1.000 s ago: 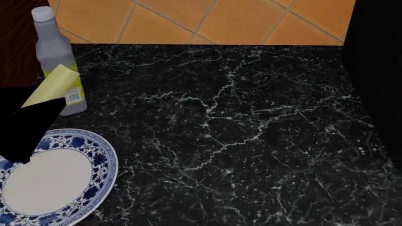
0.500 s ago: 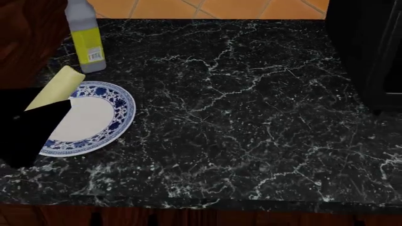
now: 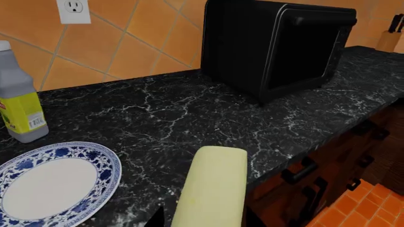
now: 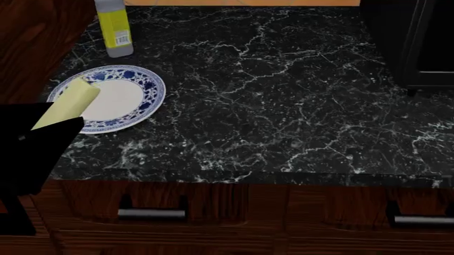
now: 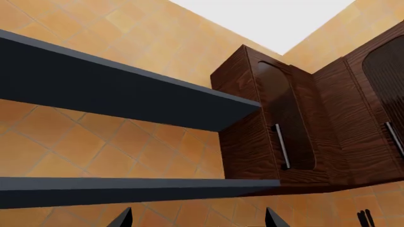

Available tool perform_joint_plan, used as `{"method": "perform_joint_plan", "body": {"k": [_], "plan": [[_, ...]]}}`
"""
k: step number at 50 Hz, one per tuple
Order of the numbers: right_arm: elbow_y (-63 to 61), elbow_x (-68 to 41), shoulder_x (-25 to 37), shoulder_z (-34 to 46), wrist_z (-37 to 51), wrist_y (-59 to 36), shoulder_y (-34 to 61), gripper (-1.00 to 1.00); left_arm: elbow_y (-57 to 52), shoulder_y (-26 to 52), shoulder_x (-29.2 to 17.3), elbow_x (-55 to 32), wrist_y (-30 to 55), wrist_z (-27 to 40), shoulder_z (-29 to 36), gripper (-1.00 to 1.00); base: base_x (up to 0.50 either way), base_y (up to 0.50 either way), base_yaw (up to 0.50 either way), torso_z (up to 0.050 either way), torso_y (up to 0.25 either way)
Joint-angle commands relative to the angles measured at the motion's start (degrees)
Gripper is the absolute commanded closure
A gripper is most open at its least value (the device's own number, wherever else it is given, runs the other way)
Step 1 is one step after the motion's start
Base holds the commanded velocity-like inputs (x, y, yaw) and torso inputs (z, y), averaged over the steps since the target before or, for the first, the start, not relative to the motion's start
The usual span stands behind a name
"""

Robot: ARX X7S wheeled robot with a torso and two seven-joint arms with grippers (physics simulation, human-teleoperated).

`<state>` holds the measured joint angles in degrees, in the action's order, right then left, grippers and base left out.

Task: Pick the butter stick from the counter and place it in the microwave.

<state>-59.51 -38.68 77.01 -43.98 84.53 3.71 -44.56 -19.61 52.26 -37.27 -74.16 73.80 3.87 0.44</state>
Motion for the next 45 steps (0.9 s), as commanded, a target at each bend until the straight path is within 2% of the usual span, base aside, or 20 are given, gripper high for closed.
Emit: {"method": "perform_joint_plan", "body": {"k": [1,38,45], "plan": [[-0.5,0.0,0.1,-1.7,-1.4,-1.9,-0.3,-1.00,0.5,0.4,1.2,-0.5,-0.7,-1.0,-1.5,1.00,0.00,0.50,0.00,0.000,0.000],[-0.5,0.2,-0.6,-1.2,-2.0,-1.6,-0.3,-1.00,0.6,0.2,1.1,-0.6,-2.4,-1.3,0.1,1.00,0.00,0.50,0.00,0.000,0.000],[-0.5,-0.3,0.9,-1.2,-1.1,-1.8,-0.3,-1.00,0.6,0.1,0.9,-0.6,-2.8,-1.4,0.2,1.00,0.00,0.50,0.00,0.000,0.000]]}}
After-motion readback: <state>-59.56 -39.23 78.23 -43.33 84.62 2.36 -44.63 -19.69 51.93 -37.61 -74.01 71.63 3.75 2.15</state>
